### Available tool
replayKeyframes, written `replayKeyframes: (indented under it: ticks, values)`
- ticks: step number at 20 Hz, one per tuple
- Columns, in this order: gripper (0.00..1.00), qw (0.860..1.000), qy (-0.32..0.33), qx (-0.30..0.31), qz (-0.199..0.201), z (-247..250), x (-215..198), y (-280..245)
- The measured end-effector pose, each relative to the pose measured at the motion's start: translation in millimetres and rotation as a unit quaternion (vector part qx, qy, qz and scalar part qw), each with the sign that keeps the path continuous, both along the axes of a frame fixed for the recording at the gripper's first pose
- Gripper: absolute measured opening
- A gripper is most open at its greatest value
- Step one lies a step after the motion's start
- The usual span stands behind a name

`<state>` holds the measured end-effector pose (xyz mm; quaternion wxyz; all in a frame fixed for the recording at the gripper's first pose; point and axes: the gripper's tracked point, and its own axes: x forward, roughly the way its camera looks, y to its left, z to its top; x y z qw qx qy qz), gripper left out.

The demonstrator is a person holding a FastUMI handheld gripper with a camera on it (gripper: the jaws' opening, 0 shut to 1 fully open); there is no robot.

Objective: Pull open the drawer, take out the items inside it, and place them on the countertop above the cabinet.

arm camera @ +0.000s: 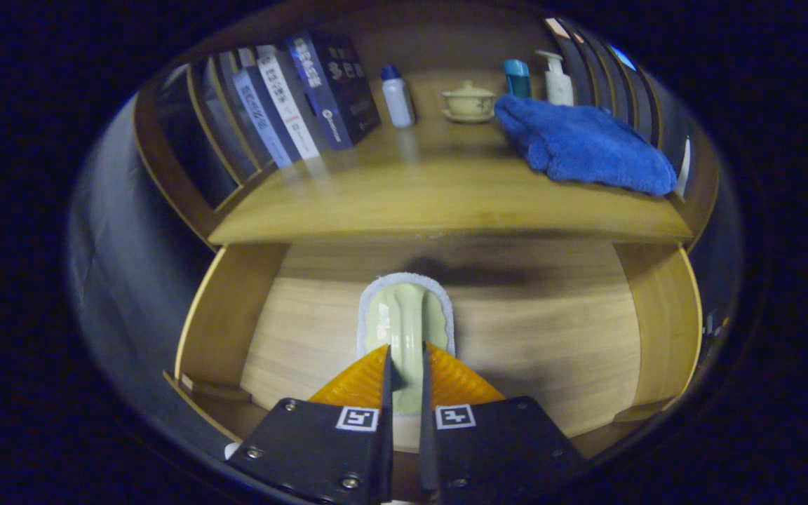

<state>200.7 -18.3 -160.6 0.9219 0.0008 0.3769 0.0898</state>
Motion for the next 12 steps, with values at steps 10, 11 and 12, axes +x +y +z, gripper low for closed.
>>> replayKeyframes:
  ticks: [10,11,12]
  values:
    - [0.16,0.987,-0.150,0.008,0.054,91.0,-30.7,17.0]
    - [0.15,0.985,-0.163,0.010,0.057,101.1,-30.9,19.5]
    - [0.15,0.983,-0.173,0.012,0.058,108.6,-30.0,21.6]
